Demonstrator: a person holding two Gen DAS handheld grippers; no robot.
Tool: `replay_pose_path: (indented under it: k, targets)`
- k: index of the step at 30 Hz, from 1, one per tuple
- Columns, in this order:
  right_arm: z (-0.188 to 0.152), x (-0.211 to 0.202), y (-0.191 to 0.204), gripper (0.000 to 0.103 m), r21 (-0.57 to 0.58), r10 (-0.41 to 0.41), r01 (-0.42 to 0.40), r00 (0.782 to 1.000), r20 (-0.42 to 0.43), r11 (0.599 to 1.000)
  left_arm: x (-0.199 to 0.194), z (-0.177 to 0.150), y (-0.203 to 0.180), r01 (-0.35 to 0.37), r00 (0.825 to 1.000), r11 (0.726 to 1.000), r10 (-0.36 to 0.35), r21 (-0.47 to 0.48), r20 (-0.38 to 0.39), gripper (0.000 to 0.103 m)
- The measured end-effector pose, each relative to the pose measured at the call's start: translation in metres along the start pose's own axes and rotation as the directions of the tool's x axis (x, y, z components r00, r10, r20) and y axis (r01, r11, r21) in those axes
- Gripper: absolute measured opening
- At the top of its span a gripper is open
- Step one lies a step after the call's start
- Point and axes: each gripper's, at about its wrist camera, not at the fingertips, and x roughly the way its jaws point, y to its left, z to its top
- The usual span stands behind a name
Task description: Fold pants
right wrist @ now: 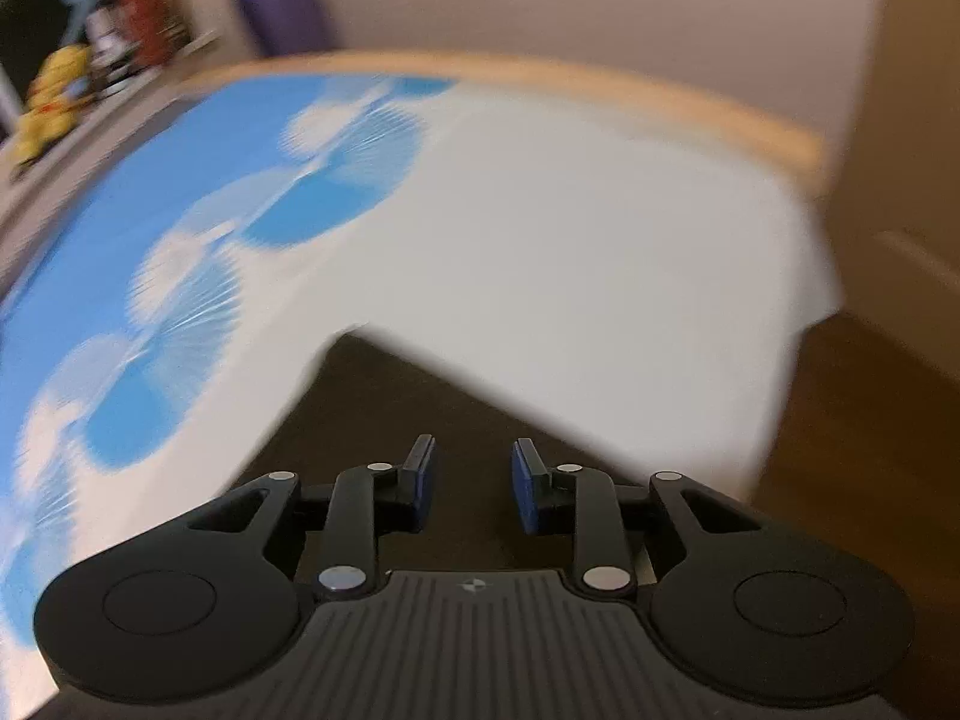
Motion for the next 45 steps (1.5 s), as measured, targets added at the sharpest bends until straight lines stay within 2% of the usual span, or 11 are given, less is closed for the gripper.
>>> replay_pose_path:
  k: [2, 4, 9, 15, 20, 25, 30, 39, 41, 43, 45]
  targets:
    - [-0.004, 0.009, 0.013, 0.030, -0.007, 0.092, -0.093, 0.994, -0.062, 0.996, 0.001, -0.003, -0.008, -0.022, 1.000, 0.998, 0.022, 0.055, -0.006, 0.010]
    - [-0.011, 0.013, 0.028, 0.034, -0.023, 0.160, -0.163, 0.981, -0.107, 0.986, -0.018, 0.001, 0.004, 0.017, 0.997, 0.999, -0.014, -0.030, 0.076, 0.010]
    - [-0.021, 0.013, 0.077, 0.037, -0.131, 0.262, -0.283, 0.952, -0.156, 0.950, -0.064, 0.009, 0.030, 0.130, 0.951, 0.977, -0.075, -0.169, 0.299, 0.027]
    - [-0.046, 0.027, 0.134, 0.039, -0.341, 0.279, -0.350, 0.930, -0.241, 0.872, -0.074, 0.024, 0.027, 0.071, 0.944, 0.959, 0.025, -0.275, 0.330, 0.037]
    - [-0.074, 0.046, 0.180, 0.048, -0.589, 0.239, -0.349, 0.936, -0.258, 0.729, -0.080, 0.027, 0.046, 0.022, 0.944, 0.937, 0.096, -0.349, 0.316, 0.060]
    - [-0.102, 0.048, 0.209, 0.050, -0.809, 0.279, -0.371, 0.923, -0.266, 0.457, -0.073, 0.036, 0.075, 0.044, 0.952, 0.895, 0.097, -0.443, 0.290, 0.063]
    - [-0.122, 0.052, 0.219, 0.055, -0.870, 0.325, -0.427, 0.882, -0.340, 0.248, -0.062, 0.044, 0.082, 0.067, 0.957, 0.880, 0.076, -0.471, 0.279, 0.072]
    - [-0.135, 0.059, 0.219, 0.053, -0.864, 0.308, -0.487, 0.847, -0.433, 0.124, -0.032, 0.057, 0.093, 0.127, 0.972, 0.842, 0.000, -0.524, 0.237, 0.076]
    - [-0.136, 0.058, 0.218, 0.040, -0.859, 0.318, -0.501, 0.835, -0.449, 0.104, -0.028, 0.058, 0.092, 0.140, 0.973, 0.841, -0.019, -0.522, 0.231, 0.066]
    - [-0.137, 0.056, 0.218, 0.014, -0.858, 0.318, -0.508, 0.828, -0.462, 0.077, -0.028, 0.057, 0.087, 0.125, 0.975, 0.856, -0.012, -0.502, 0.222, 0.055]
    - [-0.135, 0.054, 0.217, 0.007, -0.859, 0.320, -0.507, 0.826, -0.464, 0.062, -0.032, 0.055, 0.085, 0.140, 0.971, 0.860, -0.023, -0.491, 0.236, 0.042]
